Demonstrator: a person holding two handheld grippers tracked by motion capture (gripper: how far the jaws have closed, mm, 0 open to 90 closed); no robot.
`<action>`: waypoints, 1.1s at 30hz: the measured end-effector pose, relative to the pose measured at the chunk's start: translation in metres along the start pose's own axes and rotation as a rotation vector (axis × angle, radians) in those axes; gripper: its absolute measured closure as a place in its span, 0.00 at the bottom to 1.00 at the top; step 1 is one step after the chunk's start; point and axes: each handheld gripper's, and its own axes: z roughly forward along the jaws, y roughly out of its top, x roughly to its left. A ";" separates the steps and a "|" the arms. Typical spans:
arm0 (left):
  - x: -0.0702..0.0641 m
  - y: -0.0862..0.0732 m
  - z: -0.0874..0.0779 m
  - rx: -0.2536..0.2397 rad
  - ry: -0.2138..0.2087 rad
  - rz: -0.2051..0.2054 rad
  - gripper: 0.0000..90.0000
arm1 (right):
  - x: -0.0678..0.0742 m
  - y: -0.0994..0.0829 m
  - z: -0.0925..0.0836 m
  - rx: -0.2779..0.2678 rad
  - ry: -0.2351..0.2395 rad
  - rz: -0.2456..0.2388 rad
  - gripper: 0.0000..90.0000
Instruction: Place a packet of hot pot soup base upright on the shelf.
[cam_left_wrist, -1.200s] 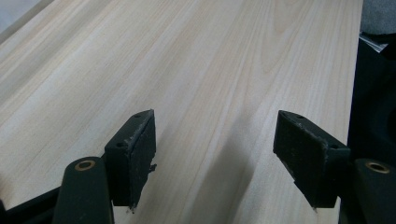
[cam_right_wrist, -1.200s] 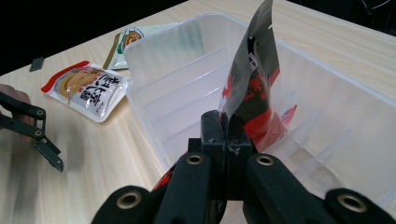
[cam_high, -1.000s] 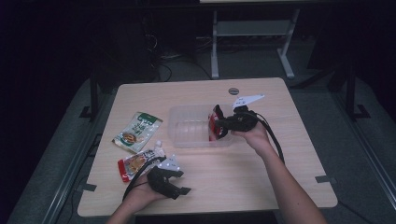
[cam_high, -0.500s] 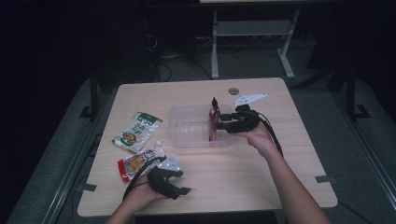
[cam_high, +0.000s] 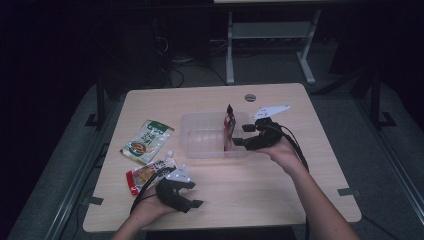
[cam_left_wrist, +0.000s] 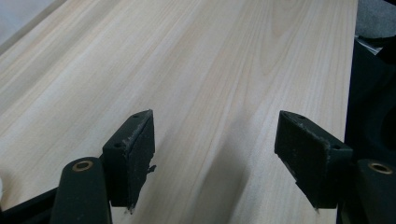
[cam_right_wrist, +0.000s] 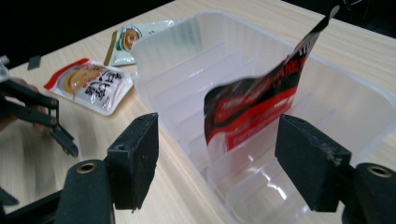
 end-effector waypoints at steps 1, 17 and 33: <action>0.000 0.000 0.000 0.000 0.000 0.000 0.32 | 0.000 0.000 0.000 0.000 0.000 0.000 0.33; -0.003 0.000 -0.001 0.025 0.019 0.015 0.32 | 0.027 -0.035 -0.017 0.047 0.027 -0.086 0.32; -0.004 -0.002 -0.001 0.018 0.024 -0.028 0.33 | 0.051 -0.074 -0.014 0.099 0.057 -0.093 0.26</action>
